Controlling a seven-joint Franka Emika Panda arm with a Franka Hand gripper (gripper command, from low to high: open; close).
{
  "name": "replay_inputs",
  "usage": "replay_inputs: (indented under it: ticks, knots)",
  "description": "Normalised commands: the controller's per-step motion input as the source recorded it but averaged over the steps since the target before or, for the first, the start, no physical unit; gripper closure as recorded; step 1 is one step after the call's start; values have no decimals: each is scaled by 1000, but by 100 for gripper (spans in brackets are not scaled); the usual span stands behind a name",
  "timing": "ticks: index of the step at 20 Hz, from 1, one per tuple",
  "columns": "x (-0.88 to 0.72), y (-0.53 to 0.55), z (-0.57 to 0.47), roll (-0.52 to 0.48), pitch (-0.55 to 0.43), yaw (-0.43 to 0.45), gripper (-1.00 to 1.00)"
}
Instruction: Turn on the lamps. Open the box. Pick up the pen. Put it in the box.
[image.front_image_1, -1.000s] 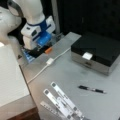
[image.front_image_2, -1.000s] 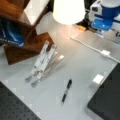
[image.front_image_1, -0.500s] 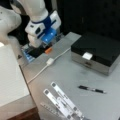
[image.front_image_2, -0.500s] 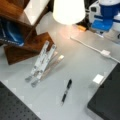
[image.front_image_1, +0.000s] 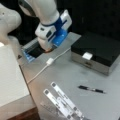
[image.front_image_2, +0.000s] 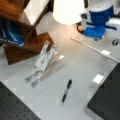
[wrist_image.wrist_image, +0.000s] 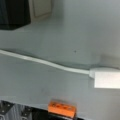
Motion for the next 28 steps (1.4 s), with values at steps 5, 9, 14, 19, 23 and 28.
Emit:
replay_inputs:
  ticks: [5,9,14,19,23,28]
  knots:
    - [595,-163,-15,400,199,2,-100]
    - [415,-92,-5,333,119,-34,-100]
    - [293,-26,4,352,45,-86,-100]
    - [264,-27,-108,338,-38,-100,-100]
    - [265,-38,-216,283,-93,-91,-100]
    - [231,-6,-210,216,-94,-62,-100]
